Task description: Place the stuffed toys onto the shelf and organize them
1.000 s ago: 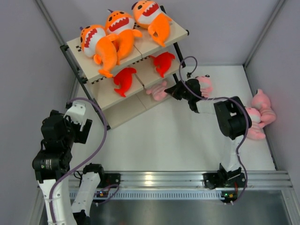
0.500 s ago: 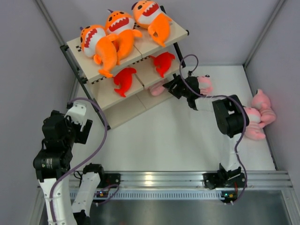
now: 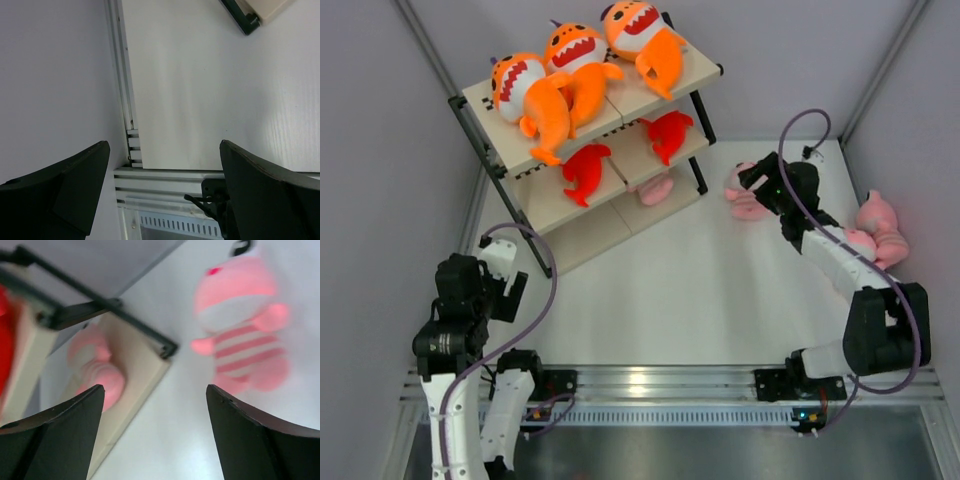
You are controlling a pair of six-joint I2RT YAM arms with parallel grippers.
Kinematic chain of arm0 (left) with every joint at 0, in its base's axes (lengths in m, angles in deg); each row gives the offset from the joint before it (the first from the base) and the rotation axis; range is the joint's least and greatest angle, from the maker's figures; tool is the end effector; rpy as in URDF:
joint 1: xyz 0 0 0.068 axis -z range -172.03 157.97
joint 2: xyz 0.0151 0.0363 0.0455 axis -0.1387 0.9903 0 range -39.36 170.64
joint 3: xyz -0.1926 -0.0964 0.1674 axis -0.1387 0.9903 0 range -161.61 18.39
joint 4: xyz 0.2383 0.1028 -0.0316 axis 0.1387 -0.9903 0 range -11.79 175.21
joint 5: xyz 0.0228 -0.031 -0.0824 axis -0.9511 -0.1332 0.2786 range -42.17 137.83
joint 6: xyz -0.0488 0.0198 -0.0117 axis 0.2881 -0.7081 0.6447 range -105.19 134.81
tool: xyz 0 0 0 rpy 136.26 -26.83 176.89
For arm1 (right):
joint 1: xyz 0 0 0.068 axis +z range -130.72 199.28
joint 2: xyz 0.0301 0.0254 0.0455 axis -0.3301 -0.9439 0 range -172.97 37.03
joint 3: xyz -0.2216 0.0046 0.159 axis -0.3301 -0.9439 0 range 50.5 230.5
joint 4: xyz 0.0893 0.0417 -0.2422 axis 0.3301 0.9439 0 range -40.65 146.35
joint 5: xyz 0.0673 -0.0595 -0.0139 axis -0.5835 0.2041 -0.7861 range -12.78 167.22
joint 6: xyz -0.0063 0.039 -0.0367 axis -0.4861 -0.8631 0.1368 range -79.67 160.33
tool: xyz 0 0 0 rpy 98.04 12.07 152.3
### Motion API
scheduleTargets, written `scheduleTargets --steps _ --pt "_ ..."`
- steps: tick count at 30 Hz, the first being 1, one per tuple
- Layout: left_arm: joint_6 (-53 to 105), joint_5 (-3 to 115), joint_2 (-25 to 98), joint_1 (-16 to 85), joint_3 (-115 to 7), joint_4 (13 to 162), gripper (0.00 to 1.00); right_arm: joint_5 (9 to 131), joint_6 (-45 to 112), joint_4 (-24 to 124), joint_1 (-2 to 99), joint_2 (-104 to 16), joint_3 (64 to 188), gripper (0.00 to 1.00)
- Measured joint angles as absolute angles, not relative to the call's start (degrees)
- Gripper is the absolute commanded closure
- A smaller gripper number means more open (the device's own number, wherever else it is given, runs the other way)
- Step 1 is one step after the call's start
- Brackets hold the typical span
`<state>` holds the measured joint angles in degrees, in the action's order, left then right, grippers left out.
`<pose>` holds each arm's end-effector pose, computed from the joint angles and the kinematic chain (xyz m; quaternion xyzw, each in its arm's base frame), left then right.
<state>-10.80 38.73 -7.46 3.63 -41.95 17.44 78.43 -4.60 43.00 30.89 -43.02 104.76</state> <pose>0.0666 0.0107 0.3532 0.1329 0.8918 0.1795 0.3935 0.3180 0.0646 0.2845 0.2399 0.7803 0.2659 0.5127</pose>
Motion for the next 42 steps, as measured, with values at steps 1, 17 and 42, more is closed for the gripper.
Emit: scheduleTargets --steps 1,17,42 --pt "-10.6 38.8 -7.9 3.6 -41.0 17.5 0.03 79.1 -4.3 43.6 28.6 -42.8 104.0 0.17" --pt "-10.0 39.4 -8.8 2.9 -37.5 17.5 0.03 75.3 -5.6 45.6 20.0 -62.1 102.1 0.91" --pt "-10.4 40.0 -10.6 2.9 -33.8 17.9 0.02 58.3 12.1 54.7 41.6 -36.9 95.5 1.00"
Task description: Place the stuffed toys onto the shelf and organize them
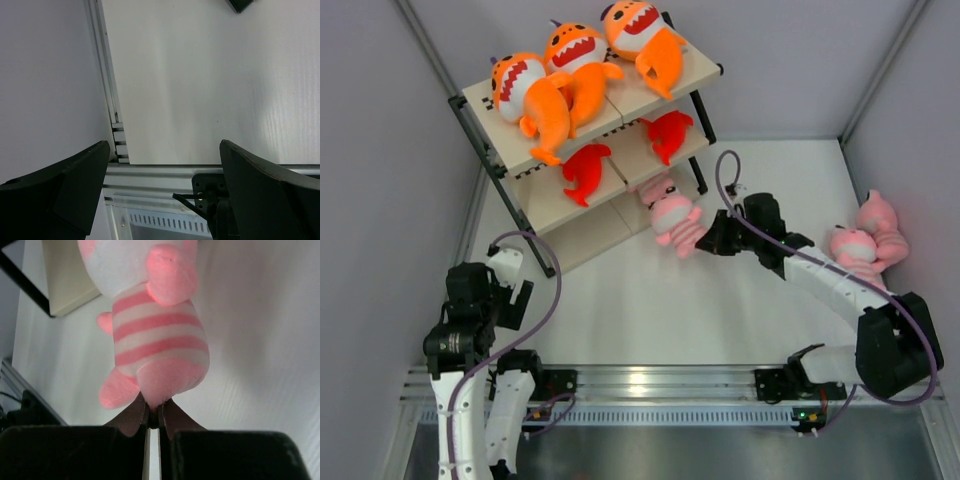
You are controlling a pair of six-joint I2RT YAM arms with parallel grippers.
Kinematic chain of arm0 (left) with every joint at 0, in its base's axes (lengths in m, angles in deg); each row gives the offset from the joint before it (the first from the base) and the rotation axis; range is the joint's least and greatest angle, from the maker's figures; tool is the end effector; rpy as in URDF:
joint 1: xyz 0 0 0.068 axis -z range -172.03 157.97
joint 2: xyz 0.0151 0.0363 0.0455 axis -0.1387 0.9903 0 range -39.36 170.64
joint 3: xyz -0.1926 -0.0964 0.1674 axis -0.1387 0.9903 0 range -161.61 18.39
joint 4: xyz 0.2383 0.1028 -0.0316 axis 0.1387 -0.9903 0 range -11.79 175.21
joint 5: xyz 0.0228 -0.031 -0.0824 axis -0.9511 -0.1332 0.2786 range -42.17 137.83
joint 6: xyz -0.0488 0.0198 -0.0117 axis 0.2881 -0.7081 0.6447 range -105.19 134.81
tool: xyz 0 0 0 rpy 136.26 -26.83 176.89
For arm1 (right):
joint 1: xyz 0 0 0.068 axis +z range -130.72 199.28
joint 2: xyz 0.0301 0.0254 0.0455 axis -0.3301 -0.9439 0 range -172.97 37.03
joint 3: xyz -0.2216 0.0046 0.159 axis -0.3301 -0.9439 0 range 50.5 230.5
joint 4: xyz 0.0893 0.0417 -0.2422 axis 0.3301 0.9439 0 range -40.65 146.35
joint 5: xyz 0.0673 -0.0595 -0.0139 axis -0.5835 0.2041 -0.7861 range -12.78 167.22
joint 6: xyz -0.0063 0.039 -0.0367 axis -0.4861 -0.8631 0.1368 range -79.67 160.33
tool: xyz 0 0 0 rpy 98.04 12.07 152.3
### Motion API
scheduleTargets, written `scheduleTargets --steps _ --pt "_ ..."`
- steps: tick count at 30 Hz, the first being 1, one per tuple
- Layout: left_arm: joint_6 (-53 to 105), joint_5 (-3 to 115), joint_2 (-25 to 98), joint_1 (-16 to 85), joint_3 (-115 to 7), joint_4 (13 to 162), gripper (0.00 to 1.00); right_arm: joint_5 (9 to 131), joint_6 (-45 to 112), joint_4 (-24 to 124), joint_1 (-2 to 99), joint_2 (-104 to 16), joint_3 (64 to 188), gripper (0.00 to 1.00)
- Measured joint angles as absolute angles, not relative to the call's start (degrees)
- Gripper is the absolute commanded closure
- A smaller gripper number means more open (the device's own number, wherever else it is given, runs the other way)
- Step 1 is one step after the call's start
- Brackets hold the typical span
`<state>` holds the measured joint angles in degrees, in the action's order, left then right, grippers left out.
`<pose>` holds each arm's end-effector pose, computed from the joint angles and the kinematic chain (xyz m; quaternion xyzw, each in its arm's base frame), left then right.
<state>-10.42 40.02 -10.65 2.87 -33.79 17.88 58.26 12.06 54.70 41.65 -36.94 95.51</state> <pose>0.0674 0.0108 0.3172 0.1341 0.9084 0.1628 0.3609 0.2541 0.1171 0.2404 -0.0319 0.8749 0.3287 0.3542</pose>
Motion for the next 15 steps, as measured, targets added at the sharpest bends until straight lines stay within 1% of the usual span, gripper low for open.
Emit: scheduleTargets --steps 7,11,15 --pt "-10.4 39.9 -10.6 2.8 -33.9 17.9 0.02 51.1 12.5 59.5 50.8 -40.4 102.2 1.00" --pt "-10.4 40.1 -10.6 2.8 -33.9 17.9 0.02 48.2 12.5 56.4 54.4 -44.8 106.6 1.00" --pt "-10.4 40.0 -10.6 2.8 -34.0 17.9 0.02 46.9 11.4 50.9 55.1 -53.4 111.4 1.00"
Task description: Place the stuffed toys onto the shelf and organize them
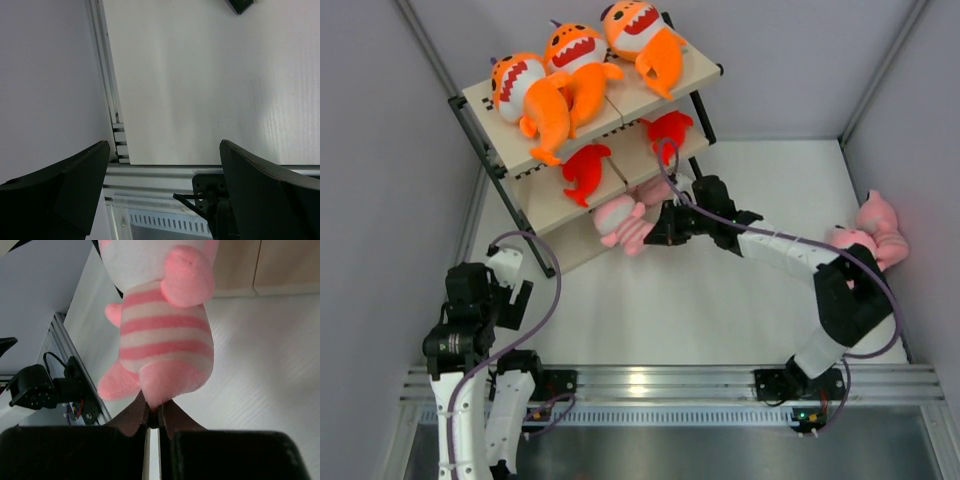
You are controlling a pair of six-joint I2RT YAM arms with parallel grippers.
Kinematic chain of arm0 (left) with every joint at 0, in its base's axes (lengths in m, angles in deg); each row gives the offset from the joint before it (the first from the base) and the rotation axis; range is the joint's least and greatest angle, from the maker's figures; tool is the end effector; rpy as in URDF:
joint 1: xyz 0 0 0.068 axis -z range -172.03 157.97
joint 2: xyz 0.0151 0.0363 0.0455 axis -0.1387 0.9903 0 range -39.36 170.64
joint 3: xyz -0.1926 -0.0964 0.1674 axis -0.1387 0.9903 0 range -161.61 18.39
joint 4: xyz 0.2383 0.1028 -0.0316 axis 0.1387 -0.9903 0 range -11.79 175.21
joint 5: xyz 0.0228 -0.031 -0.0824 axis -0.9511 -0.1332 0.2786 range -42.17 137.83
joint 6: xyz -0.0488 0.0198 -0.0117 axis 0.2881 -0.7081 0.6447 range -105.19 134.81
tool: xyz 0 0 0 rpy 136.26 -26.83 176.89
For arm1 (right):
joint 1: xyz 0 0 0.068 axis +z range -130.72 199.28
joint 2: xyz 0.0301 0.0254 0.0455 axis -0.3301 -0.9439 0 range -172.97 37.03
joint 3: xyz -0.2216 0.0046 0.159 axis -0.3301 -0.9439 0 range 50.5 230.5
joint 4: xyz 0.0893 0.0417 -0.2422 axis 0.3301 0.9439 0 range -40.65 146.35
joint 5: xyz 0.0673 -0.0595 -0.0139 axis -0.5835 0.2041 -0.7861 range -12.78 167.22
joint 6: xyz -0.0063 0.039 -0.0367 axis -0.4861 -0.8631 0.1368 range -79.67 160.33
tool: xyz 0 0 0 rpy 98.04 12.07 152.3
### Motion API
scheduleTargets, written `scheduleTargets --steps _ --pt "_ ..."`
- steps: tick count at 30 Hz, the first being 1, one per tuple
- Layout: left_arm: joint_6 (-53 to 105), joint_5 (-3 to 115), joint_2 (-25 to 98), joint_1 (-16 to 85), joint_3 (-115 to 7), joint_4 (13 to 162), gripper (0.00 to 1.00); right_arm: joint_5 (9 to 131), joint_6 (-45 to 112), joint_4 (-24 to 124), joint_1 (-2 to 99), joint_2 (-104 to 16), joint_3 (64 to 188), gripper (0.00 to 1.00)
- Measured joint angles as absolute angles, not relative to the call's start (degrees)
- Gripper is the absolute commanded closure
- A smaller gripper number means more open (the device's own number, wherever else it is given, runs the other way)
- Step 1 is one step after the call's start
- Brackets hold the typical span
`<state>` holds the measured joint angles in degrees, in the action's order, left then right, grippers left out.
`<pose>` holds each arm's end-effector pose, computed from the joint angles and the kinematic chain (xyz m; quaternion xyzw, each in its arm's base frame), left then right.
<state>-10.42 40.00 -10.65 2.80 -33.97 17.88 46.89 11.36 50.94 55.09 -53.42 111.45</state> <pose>0.0671 0.0109 0.3181 0.1333 0.9079 0.1635 0.3622 0.2771 0.2221 0.2550 -0.1785 0.8313 0.4466 0.2788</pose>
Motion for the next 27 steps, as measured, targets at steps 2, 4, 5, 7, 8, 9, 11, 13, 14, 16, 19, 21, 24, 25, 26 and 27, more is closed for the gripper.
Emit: scheduleTargets --steps 2,4,5,7,8,9,11,13,14,16,19,21,24,25,26,27 --pt "-10.4 39.8 -10.7 2.8 -34.1 17.9 0.02 46.7 11.0 49.1 55.1 -58.0 114.4 1.00" --pt "-10.5 39.5 -10.7 2.8 -34.1 17.9 0.02 46.7 10.8 48.1 55.1 -63.1 118.4 1.00" --pt "-10.6 39.4 -10.7 2.8 -34.1 17.9 0.02 46.8 10.7 47.8 55.1 -64.4 119.5 1.00" --pt "-10.7 39.3 -10.7 2.8 -34.1 17.9 0.02 47.7 10.7 47.0 55.1 -67.4 121.7 1.00" --pt "-10.7 39.3 -10.7 2.8 -34.1 17.9 0.02 48.3 10.5 46.6 55.2 -68.1 122.1 1.00" --pt "-10.7 39.3 -10.7 2.8 -34.1 17.9 0.02 49.0 10.2 46.1 55.2 -68.8 122.5 1.00" --pt "-10.7 39.4 -10.7 2.8 -34.1 17.9 0.02 50.2 9.9 44.9 55.2 -69.9 122.9 1.00" --pt "-10.7 39.4 -10.7 2.8 -34.1 17.9 0.02 51.0 9.2 43.3 55.3 -71.4 123.5 1.00" --pt "-10.7 39.4 -10.7 2.8 -34.1 17.9 0.02 51.1 9.0 42.7 55.4 -72.1 123.9 1.00" --pt "-10.8 39.4 -10.6 2.8 -34.1 17.9 0.02 51.3 8.4 41.5 55.4 -74.1 125.1 1.00" --pt "-10.9 39.3 -10.6 2.8 -34.1 17.9 0.02 51.3 7.6 40.8 55.5 -76.3 125.6 0.80" --pt "-10.9 39.4 -10.6 2.8 -34.1 17.9 0.02 51.8 6.7 40.8 55.5 -77.1 125.6 0.59" --pt "-10.9 39.4 -10.6 2.8 -34.1 17.9 0.02 53.6 4.9 39.6 55.5 -77.2 125.1 0.47" --pt "-10.9 39.4 -10.6 2.8 -34.1 17.9 0.02 54.3 4.1 39.1 55.5 -77.2 125.0 0.45" --pt "-10.9 39.4 -10.6 2.8 -34.1 17.9 0.02 55.0 3.3 38.4 55.5 -77.2 124.7 0.45" --pt "-10.9 39.4 -10.6 2.8 -34.1 17.9 0.02 55.8 2.3 37.6 55.5 -77.1 124.3 0.45"
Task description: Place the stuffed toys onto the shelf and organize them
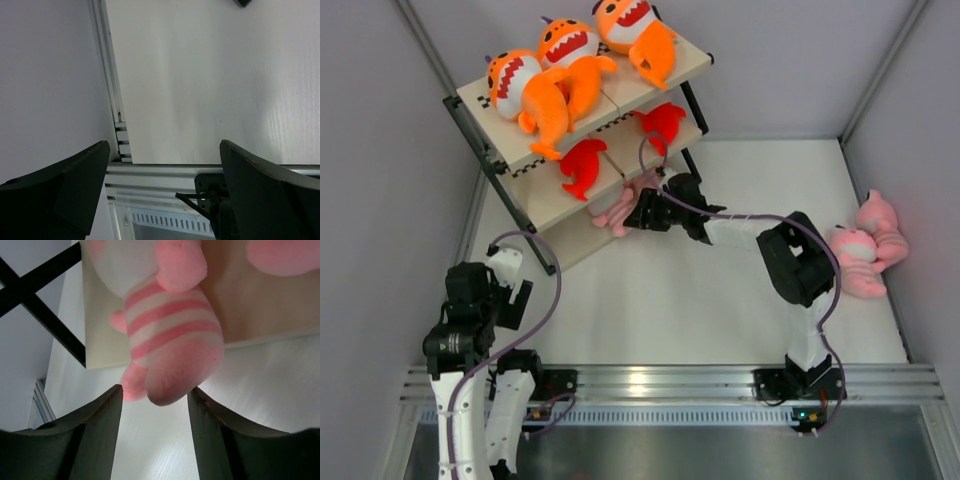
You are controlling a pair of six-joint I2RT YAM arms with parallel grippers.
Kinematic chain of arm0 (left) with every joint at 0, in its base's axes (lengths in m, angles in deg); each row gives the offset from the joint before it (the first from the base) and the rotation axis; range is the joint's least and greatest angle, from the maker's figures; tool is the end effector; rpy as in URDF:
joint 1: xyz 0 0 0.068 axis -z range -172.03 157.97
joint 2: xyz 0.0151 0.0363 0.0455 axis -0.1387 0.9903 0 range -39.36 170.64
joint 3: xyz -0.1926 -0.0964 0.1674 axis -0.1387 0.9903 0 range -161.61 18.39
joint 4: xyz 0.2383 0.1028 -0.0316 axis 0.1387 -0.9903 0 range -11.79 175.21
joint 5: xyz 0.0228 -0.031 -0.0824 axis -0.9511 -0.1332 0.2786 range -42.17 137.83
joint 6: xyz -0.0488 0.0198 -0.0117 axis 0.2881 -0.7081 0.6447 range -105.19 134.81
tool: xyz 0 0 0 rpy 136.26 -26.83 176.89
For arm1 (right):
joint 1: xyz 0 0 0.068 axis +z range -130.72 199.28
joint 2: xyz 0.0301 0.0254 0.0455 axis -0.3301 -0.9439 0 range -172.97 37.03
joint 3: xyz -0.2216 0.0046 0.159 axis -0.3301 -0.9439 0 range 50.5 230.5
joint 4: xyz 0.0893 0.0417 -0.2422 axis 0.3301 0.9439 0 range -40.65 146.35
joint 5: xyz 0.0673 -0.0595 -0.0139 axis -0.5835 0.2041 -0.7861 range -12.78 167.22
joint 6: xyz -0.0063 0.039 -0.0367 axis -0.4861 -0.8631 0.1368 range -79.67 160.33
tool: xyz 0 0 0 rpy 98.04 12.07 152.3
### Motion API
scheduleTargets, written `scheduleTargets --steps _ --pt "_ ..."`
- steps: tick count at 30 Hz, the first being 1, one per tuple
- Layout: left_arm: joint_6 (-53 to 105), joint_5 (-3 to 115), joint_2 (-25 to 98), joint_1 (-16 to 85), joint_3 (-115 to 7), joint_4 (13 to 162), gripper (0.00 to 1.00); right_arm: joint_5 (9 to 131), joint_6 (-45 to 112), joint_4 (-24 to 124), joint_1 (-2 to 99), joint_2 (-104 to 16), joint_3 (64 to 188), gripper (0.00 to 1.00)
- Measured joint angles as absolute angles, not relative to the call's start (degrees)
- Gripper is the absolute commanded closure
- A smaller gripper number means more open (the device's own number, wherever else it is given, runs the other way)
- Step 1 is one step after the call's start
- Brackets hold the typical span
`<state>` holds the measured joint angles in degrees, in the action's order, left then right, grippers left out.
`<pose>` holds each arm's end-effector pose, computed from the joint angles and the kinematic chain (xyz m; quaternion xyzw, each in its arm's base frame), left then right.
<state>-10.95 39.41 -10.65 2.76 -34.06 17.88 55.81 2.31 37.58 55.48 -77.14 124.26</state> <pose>0.0669 0.0113 0.3185 0.1350 0.9071 0.1700 0.3607 0.3535 0.2749 0.1898 -0.0813 0.8465 0.4299 0.3035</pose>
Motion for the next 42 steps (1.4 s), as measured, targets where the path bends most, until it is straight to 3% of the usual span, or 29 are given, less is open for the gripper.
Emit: scheduleTargets --steps 11,15,27,37,42 --pt "-11.3 39.5 -10.6 2.8 -34.1 17.9 0.02 62.7 -13.4 23.6 55.2 -76.5 112.0 0.56" --pt "-11.3 39.4 -10.6 2.8 -34.1 17.9 0.02 63.9 -17.9 18.7 55.6 -76.8 112.2 0.66" --pt "-11.4 39.4 -10.6 2.8 -34.1 17.9 0.02 69.8 -27.9 12.3 56.4 -84.2 117.6 0.75" --pt "-11.9 39.4 -10.6 2.8 -34.1 17.9 0.02 76.8 -31.5 12.6 56.4 -85.4 120.2 0.72" --pt "-11.9 39.3 -10.6 2.8 -34.1 17.9 0.02 78.5 -30.1 13.6 56.4 -83.8 118.6 0.51"
